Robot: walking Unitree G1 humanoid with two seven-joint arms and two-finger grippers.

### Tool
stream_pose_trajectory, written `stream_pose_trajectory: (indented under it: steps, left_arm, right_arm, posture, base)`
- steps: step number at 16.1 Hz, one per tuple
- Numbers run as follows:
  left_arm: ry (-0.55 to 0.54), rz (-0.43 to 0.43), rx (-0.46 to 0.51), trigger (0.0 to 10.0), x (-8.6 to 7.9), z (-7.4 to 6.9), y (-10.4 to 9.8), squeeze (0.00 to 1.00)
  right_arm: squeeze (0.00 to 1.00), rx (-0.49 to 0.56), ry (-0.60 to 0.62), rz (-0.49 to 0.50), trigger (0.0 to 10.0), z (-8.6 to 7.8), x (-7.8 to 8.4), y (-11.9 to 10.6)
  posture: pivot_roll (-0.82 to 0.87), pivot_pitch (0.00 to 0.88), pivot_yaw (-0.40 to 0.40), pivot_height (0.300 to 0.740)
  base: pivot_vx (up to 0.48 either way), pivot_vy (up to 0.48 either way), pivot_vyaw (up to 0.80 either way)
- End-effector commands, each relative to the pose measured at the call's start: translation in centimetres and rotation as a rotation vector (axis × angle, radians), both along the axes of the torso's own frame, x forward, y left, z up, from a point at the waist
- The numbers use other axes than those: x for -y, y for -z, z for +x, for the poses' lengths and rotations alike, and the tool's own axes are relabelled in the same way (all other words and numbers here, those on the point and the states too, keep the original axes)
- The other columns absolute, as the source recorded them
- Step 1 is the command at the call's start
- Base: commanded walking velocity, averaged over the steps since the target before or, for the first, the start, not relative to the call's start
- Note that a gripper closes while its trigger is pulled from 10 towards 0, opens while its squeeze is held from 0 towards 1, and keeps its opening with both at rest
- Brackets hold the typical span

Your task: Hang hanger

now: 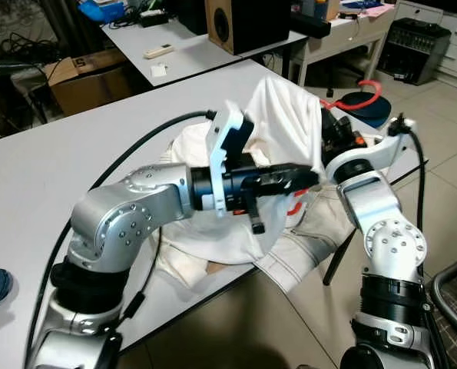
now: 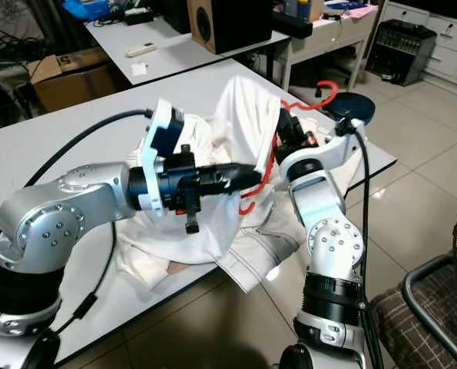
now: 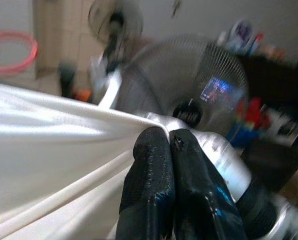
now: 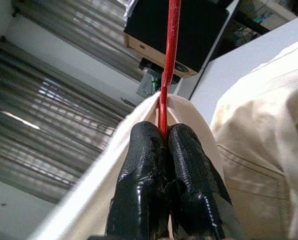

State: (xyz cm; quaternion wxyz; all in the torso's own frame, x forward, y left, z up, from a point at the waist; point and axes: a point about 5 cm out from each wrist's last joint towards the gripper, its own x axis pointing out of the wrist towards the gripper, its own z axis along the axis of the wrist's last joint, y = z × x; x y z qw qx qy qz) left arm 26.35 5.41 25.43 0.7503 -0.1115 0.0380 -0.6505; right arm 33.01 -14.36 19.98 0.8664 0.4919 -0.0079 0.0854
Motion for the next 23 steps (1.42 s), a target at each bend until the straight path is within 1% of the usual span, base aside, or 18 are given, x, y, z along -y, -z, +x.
stream_pose_trajectory:
  steps: [1, 2, 5, 7, 8, 9, 10, 11, 13, 14, 15, 16, 17, 18, 19, 20, 22, 23]
  left_arm:
    - [0.028, -0.046, 0.023, 0.0, 0.1, -0.3, -1.3, 0.00]
    - [0.045, -0.059, 0.019, 0.0, 0.1, -0.4, -1.5, 0.00]
    - [0.072, -0.040, 0.003, 0.0, 0.2, -0.7, -1.2, 0.00]
    - [0.045, -0.027, -0.022, 0.0, 0.1, -0.5, -0.7, 0.00]
    - [0.004, -0.036, -0.024, 0.0, 0.1, -0.1, -0.7, 0.00]
    - [-0.029, -0.067, -0.040, 0.0, 0.1, 0.4, -1.0, 0.00]
    - [-0.031, -0.084, -0.050, 0.0, 0.0, 0.5, -1.3, 0.00]
    - [-0.018, -0.069, -0.053, 0.0, 0.0, 0.4, -1.3, 0.00]
    - [-0.007, -0.020, -0.060, 0.0, 0.0, 0.1, -0.7, 0.00]
    - [-0.053, 0.079, -0.036, 0.0, -0.2, 0.2, 0.7, 0.00]
    - [-0.083, 0.127, -0.029, 0.0, -0.5, 0.4, 1.4, 0.00]
    - [-0.116, 0.203, -0.018, 0.0, -1.0, 0.6, 2.5, 0.00]
    - [-0.131, 0.247, -0.015, 0.0, -1.8, 0.5, 3.0, 0.00]
    - [-0.133, 0.235, -0.023, 0.0, -2.1, 0.4, 2.9, 0.00]
    - [-0.115, 0.122, -0.042, 0.0, -2.1, 0.1, 1.3, 0.00]
    - [-0.097, 0.003, -0.047, 0.0, -1.4, 0.1, -0.2, 0.00]
    - [-0.119, -0.134, -0.036, 0.0, -0.4, 0.6, -1.8, 0.00]
    - [-0.148, -0.170, -0.039, 0.0, -0.2, 1.0, -2.3, 0.00]
  right_arm:
    - [0.00, 0.028, -0.019, -0.029, 10.0, 0.5, -0.8, -0.5]
    - [0.00, 0.026, -0.018, -0.030, 10.0, 0.8, -0.9, -0.4]
    - [0.00, 0.042, 0.007, 0.006, 10.0, 1.5, -0.5, -0.6]
    - [0.00, 0.070, 0.043, 0.100, 10.0, 2.3, 0.2, -1.1]
    - [0.00, 0.070, 0.034, 0.090, 10.0, 2.7, 0.0, -0.8]
    - [0.00, 0.076, 0.021, 0.046, 10.0, 3.1, -0.5, -0.2]
    - [0.00, 0.079, 0.009, 0.028, 10.0, 3.5, -1.0, 0.2]
    - [0.00, 0.090, 0.003, 0.048, 10.0, 3.9, -1.5, 0.2]
    - [0.00, 0.102, -0.006, 0.099, 10.0, 4.4, -1.8, -0.4]
    - [0.00, 0.118, -0.018, 0.199, 10.0, 4.8, -1.9, -1.3]
    - [0.00, 0.127, -0.027, 0.247, 10.0, 5.0, -1.8, -1.6]
    - [0.00, 0.132, -0.041, 0.291, 10.0, 5.2, -1.7, -2.0]
    - [0.00, 0.129, -0.050, 0.292, 10.0, 5.3, -1.5, -1.9]
    - [0.00, 0.127, -0.056, 0.271, 10.0, 5.5, -1.5, -1.8]
    - [0.00, 0.124, -0.079, 0.188, 10.0, 5.9, -2.0, -1.5]
    - [0.00, 0.123, -0.103, 0.139, 10.0, 6.1, -2.9, -1.3]
    - [0.00, 0.114, -0.143, 0.072, 10.0, 6.1, -4.5, -0.7]
    - [0.00, 0.114, -0.148, 0.046, 10.0, 5.9, -4.9, -0.6]
  posture:
    - [-0.11, 0.000, 0.095, 0.740]
    - [-0.11, 0.000, 0.098, 0.740]
    - [-0.10, 0.000, 0.101, 0.740]
    - [-0.10, 0.000, 0.104, 0.740]
    - [-0.10, 0.000, 0.107, 0.740]
    - [-0.09, 0.000, 0.108, 0.740]
    - [-0.09, 0.000, 0.108, 0.740]
    - [-0.08, 0.000, 0.103, 0.740]
    - [-0.07, 0.000, 0.094, 0.740]
    - [-0.06, 0.000, 0.079, 0.740]
    - [-0.05, 0.000, 0.072, 0.740]
    - [-0.04, 0.000, 0.061, 0.740]
    - [-0.04, 0.000, 0.054, 0.740]
    - [-0.04, 0.000, 0.050, 0.740]
    - [-0.03, 0.000, 0.039, 0.740]
    - [-0.03, 0.000, 0.035, 0.740]
    - [-0.02, 0.000, 0.027, 0.740]
    - [-0.02, 0.000, 0.024, 0.740]
  base:
    - [0.000, 0.000, 0.00]
    - [0.000, 0.000, 0.00]
    - [0.000, 0.000, 0.00]
    - [0.000, 0.000, 0.00]
    - [0.000, 0.000, 0.00]
    - [0.000, 0.000, 0.00]
    - [0.000, 0.000, 0.00]
    - [0.000, 0.000, 0.00]
    - [0.000, 0.000, 0.00]
    - [0.000, 0.000, 0.00]
    - [0.000, 0.000, 0.00]
    - [0.000, 0.000, 0.00]
    - [0.000, 0.000, 0.00]
    - [0.000, 0.000, 0.00]
    - [0.000, 0.000, 0.00]
    - [0.000, 0.000, 0.00]
    - [0.000, 0.000, 0.00]
    - [0.000, 0.000, 0.00]
